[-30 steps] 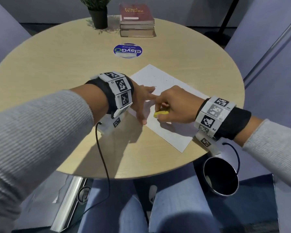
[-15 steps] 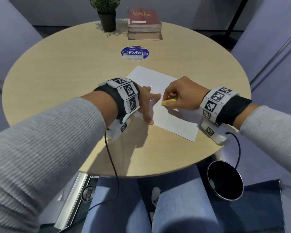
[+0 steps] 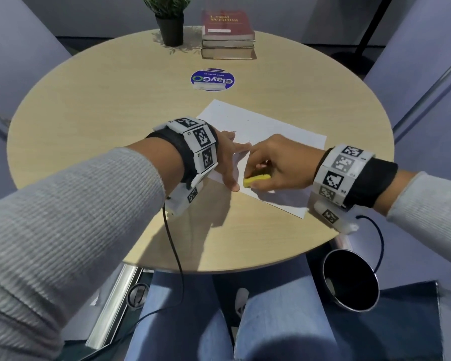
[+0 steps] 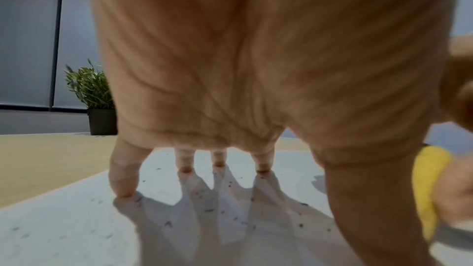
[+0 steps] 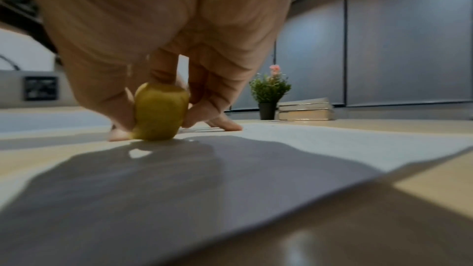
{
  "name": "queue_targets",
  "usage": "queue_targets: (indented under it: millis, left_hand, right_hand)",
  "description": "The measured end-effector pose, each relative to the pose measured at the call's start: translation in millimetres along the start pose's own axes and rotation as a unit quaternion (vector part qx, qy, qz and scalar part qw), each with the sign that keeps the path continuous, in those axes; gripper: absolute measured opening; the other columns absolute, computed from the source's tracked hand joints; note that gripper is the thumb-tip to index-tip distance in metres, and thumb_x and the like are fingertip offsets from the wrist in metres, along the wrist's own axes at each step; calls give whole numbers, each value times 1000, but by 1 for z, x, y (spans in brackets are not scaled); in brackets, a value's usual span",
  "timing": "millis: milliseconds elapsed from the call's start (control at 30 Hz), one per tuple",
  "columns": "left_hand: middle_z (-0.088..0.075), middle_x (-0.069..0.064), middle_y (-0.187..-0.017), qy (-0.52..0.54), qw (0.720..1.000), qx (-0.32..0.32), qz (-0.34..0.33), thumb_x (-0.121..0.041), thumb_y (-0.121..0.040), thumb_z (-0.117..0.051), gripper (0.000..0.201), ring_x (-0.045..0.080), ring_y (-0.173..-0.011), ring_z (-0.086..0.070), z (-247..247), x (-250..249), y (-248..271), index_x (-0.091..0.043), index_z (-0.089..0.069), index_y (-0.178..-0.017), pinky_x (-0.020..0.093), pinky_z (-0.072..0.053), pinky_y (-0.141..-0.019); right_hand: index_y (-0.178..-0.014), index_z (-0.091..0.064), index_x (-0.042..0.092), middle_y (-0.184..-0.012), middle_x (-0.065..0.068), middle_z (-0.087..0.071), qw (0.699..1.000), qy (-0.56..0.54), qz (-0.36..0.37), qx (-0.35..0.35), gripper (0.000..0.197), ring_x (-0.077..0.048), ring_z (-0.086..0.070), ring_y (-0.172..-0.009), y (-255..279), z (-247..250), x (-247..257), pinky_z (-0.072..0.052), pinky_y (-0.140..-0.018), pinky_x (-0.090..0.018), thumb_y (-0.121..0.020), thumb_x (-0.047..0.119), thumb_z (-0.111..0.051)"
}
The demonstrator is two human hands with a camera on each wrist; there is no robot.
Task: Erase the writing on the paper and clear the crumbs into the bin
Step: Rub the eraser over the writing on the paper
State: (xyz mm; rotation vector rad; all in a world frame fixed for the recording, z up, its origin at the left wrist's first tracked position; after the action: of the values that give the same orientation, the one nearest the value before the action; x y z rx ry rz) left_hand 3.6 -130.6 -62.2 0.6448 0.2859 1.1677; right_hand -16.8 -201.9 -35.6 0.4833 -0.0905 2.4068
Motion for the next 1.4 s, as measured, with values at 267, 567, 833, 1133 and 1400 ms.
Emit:
queue_targets:
  millis: [267,567,833,1133,1400]
  left_hand:
    - [15,0,-158,10,1000,10,4,-65,-69,-69,112,21,-146,9,-3,6,-6,-43,8,-148,53,-9,-115]
    - [15,3,-158,6,1000,5,4,-63,-72,-67,112,24,-146,9,0,3,-2,-39,10,-149,49,-7,-114]
    - [13,2,-158,17,1000,-3,9,-59,-74,-68,111,19,-146,10,1,1,0,-35,8,-150,45,-8,-115]
    - [7,2,-159,14,1000,-13,16,-57,-73,-71,110,19,-146,4,4,0,-1,-34,4,-151,44,-12,-114]
    - [7,1,-159,11,1000,-12,21,-58,-73,-71,109,21,-146,0,4,0,-1,-36,3,-150,46,-15,-113]
  right_hand:
    - [-88,-76,19,-82,0,-70,1000,-10,14,3,21,-14,-60,-70,-3,-2,4,-46,-67,-24,-78,36,-68]
    - [-92,-77,20,-83,0,-69,1000,-9,6,6,19,-15,-60,-70,0,0,-3,-49,-67,-28,-79,32,-72]
    - [-92,-77,21,-84,2,-69,1000,4,-5,-2,17,-12,-60,-73,7,-2,-3,-47,-69,-24,-79,30,-71]
    - [-92,-77,19,-85,0,-70,1000,10,-10,-3,17,-13,-61,-75,6,-1,-5,-48,-71,-23,-80,29,-71]
    - [-92,-77,19,-87,0,-70,999,24,-30,-18,20,-15,-63,-78,0,5,-12,-48,-73,-26,-80,33,-70]
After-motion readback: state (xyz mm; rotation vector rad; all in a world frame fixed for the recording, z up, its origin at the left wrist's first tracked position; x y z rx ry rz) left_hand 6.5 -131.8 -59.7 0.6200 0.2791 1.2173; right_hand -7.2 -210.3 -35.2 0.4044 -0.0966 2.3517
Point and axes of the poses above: each hand's wrist, its own y-axis away from the middle knuckle, its own z-axis out of the back of the hand, x = y × z, the point moved 9 cm from there along -y, towards the middle knuckle
